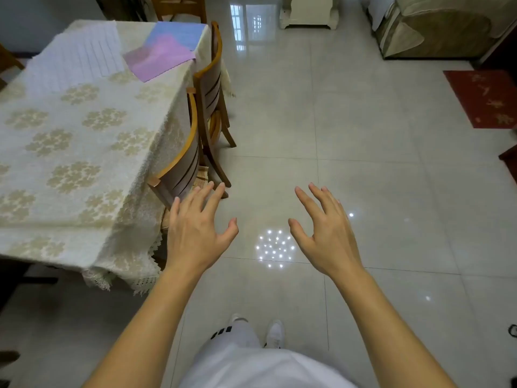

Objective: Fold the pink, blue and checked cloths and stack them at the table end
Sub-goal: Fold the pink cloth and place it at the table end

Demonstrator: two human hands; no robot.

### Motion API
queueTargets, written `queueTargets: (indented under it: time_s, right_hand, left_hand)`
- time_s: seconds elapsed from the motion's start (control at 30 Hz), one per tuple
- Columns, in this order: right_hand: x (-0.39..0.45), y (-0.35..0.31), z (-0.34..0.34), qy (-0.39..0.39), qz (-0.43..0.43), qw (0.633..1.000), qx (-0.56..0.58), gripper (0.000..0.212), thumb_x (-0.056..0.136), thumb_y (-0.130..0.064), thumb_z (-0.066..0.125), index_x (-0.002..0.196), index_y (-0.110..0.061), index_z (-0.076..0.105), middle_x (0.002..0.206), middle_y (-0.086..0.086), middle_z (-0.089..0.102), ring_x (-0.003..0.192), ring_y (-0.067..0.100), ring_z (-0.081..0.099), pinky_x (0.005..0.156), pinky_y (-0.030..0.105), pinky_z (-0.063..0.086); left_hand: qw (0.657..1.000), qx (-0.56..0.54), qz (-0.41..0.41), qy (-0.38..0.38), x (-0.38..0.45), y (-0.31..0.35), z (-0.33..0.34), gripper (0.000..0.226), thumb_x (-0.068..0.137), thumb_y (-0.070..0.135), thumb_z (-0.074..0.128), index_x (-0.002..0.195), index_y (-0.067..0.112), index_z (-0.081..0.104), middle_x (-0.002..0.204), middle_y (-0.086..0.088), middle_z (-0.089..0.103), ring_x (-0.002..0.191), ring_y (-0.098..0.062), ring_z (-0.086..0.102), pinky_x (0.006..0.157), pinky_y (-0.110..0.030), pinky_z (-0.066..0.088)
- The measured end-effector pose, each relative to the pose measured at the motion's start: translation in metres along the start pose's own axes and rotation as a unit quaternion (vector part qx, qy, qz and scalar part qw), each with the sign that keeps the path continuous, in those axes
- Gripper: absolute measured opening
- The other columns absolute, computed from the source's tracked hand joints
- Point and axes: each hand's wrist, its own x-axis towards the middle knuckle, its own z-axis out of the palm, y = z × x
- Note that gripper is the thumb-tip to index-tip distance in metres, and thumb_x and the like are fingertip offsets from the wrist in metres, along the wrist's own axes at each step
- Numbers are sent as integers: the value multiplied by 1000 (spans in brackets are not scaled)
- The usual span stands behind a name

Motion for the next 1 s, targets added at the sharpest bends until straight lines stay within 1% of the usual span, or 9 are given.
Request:
queueTargets:
  time_s: [0.17, 0.3, 0.37, 0.5, 0.63, 0.73, 0.9, 1.0]
  right_hand:
    - [12, 9, -9, -9, 11, 1000, 3, 63, 92, -50, 45, 152, -32, 37, 162, -3, 30, 152, 19, 17, 124, 46, 20]
    - [22, 20, -14, 2, 17, 1000, 5, 63, 92, -49, 45, 152, -31, 38, 161, -2, 31, 152, 21, 18, 124, 45, 19]
    - [27, 24, -15, 3, 26, 1000, 1, 63, 93, -49, 46, 152, -32, 37, 161, -2, 30, 152, 21, 18, 123, 44, 19]
    - [46, 32, -13, 4, 37, 999, -1, 59, 96, -44, 53, 152, -32, 38, 161, -2, 30, 152, 21, 18, 123, 45, 19]
    - [79, 33, -13, 10, 52, 999, -7, 59, 98, -41, 56, 152, -32, 37, 162, -3, 29, 152, 20, 16, 124, 44, 18]
    - [111, 30, -9, 5, 59, 998, -11, 59, 98, -41, 56, 153, -33, 35, 163, -3, 27, 153, 19, 14, 124, 44, 17]
    - [173, 20, -5, -1, 59, 998, -21, 59, 97, -40, 57, 152, -33, 37, 162, -3, 28, 152, 19, 16, 124, 42, 17]
    - [213, 15, 0, 7, 55, 998, -20, 57, 97, -39, 57, 151, -31, 39, 161, -2, 30, 152, 20, 17, 124, 44, 18]
  left_hand:
    - [1000, 11, 8, 1, 11, 9, 3, 70, 84, 57, 44, 148, 29, 41, 151, 3, 44, 142, -20, 36, 118, -54, 24]
    - [1000, 14, 20, -4, 28, 17, 12, 70, 85, 58, 44, 149, 28, 38, 152, 2, 43, 143, -20, 35, 118, -53, 23]
    - [1000, 9, 27, -4, 38, 22, 17, 70, 85, 57, 45, 148, 27, 40, 151, 2, 43, 142, -21, 36, 117, -54, 25]
    - [999, -3, 36, -9, 64, 26, 24, 69, 85, 56, 49, 148, 27, 40, 151, 2, 44, 141, -21, 37, 118, -54, 25]
    - [999, -15, 44, -19, 100, 21, 30, 70, 86, 57, 45, 149, 28, 38, 151, 3, 43, 142, -19, 36, 118, -51, 23]
    - [998, -30, 53, -14, 137, 11, 32, 69, 86, 56, 47, 148, 27, 39, 151, 3, 44, 142, -20, 36, 118, -51, 24]
    - [998, -40, 48, -2, 202, -8, 32, 69, 86, 55, 50, 148, 25, 41, 151, 2, 44, 141, -20, 37, 115, -54, 31]
    - [998, -47, 47, -1, 235, -17, 36, 69, 87, 55, 51, 148, 25, 41, 151, 3, 44, 141, -20, 37, 115, -54, 31]
